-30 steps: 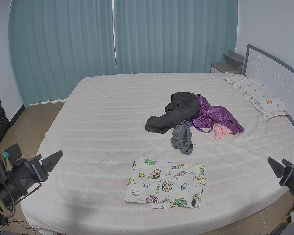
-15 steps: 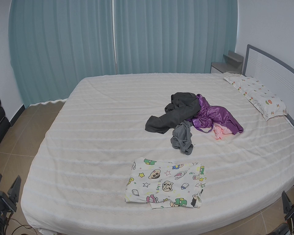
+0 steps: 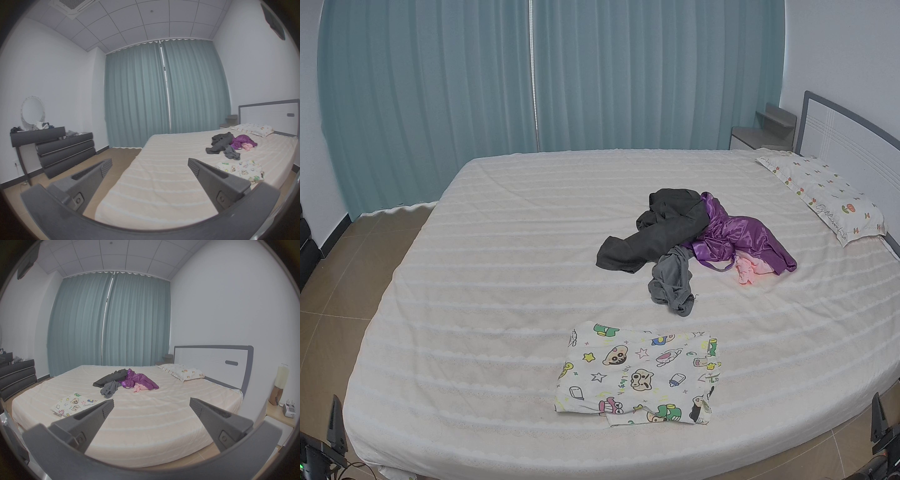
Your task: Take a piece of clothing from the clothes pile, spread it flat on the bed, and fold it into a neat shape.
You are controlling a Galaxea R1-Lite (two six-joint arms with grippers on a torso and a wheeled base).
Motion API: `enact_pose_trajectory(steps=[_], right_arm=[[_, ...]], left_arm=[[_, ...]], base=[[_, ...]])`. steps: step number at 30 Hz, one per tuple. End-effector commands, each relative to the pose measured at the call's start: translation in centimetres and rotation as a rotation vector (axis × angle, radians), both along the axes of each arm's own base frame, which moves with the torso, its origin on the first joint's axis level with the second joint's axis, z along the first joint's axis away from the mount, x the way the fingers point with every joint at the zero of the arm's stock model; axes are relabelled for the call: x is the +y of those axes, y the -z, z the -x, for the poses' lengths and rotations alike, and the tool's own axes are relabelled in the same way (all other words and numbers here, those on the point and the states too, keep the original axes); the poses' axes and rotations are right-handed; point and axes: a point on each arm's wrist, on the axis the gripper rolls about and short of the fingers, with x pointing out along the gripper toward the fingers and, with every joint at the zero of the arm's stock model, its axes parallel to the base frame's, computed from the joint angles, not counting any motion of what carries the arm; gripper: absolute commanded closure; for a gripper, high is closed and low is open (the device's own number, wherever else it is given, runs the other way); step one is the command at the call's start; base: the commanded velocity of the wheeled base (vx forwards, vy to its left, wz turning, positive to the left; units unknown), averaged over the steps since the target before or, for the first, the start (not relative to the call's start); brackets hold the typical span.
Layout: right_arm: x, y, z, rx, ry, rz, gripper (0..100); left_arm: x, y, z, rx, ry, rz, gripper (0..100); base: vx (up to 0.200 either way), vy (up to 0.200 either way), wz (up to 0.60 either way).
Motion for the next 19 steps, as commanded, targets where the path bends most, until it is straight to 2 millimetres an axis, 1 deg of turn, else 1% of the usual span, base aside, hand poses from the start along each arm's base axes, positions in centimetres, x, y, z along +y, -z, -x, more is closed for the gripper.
enact_pose_trajectory(steps=[1,4,6,7,9,19], right_arm=[[0.08,0.59,-0.13,-0.005,-0.035,0.021,0],[0.11,0.57,-0.14,-0.006,-0.046,0.024,0],[0.11,0.58,-0.12,-0.007,-0.046,0.024,0],[0.1,0.56,-0.12,-0.009,-0.047,0.022,0],[0.1,0.56,-0.12,-0.009,-0.047,0.021,0],[0.1,0.56,-0.12,-0.009,-0.047,0.021,0]], left_arm=[[-0.23,1.34,-0.19,-0.006,0.09,0.018,0],[-0.51,1.39,-0.22,-0.006,0.218,0.054,0],[-0.57,1.51,-0.22,0.006,0.247,0.06,0],[-0.73,2.16,-0.22,0.073,0.319,0.047,0],[-0.75,2.02,-0.23,0.061,0.322,0.025,0],[-0.75,2.03,-0.23,0.062,0.322,0.039,0]], base=[[0.0,0.0,0.0],[0.0,0.0,0.0],[0.0,0.0,0.0],[0.0,0.0,0.0],[0.0,0.0,0.0],[0.0,0.0,0.0]])
